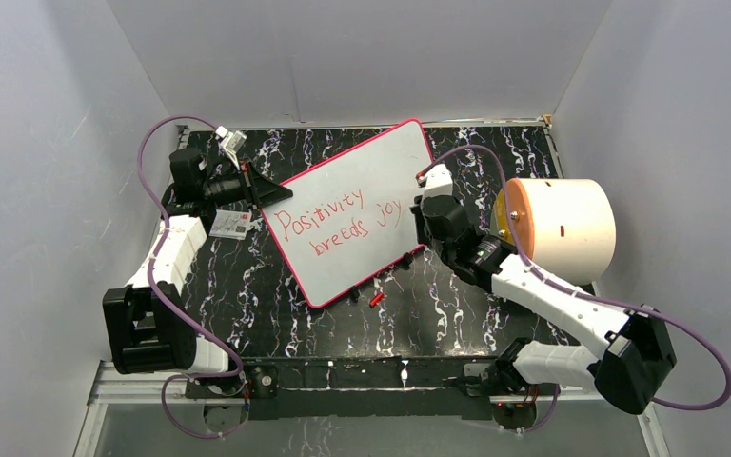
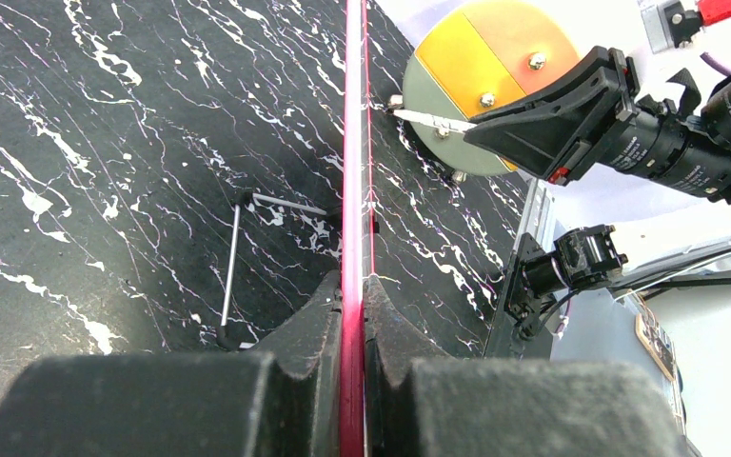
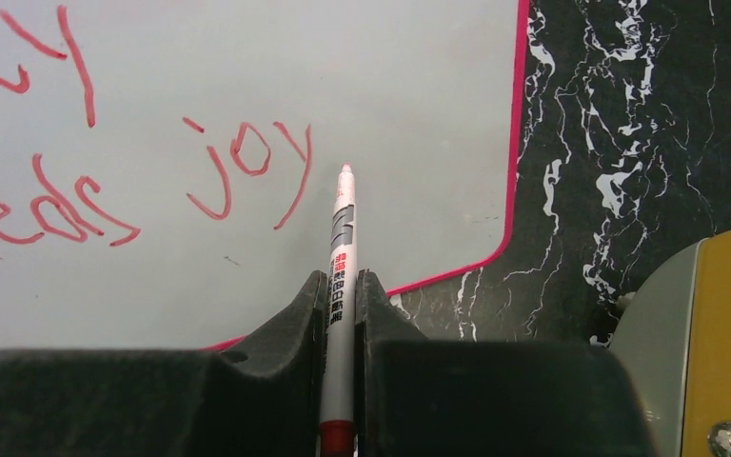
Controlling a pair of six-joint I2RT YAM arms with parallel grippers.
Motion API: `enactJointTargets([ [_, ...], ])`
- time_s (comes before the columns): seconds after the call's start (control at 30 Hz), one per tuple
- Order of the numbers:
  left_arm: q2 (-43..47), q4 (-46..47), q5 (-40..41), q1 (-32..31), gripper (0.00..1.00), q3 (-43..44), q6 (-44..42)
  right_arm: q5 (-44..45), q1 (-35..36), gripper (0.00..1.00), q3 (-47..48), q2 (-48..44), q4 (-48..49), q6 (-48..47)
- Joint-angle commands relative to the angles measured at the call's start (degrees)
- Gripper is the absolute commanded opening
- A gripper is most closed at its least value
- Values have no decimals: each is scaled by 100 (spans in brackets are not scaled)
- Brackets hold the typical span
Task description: Write a sentence on the whiteboard
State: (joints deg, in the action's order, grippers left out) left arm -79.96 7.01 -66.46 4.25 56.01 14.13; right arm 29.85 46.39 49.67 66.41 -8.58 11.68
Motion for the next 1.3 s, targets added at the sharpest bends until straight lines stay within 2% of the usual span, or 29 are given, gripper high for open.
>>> enactJointTargets([
  [0.0, -263, -466, 757, -109, 0, -160, -524, 189, -132, 0, -63, 23, 567, -100],
  [0.5, -283, -468, 736, -109, 0, -152, -520, -323, -368, 0, -141, 450, 1126, -45],
  [0.8, -266, -468, 742, -113, 0, -163, -525, -393, -433, 0, -167, 598, 1083, -17],
  [1.0, -233, -504, 818, -111, 0, -157, -525, -324, -440, 0, -212, 198, 873, -62],
  [1.27, -87, -665, 950, -111, 0, -59, -536, -166, -438, 0, -221, -806, 262, -140],
])
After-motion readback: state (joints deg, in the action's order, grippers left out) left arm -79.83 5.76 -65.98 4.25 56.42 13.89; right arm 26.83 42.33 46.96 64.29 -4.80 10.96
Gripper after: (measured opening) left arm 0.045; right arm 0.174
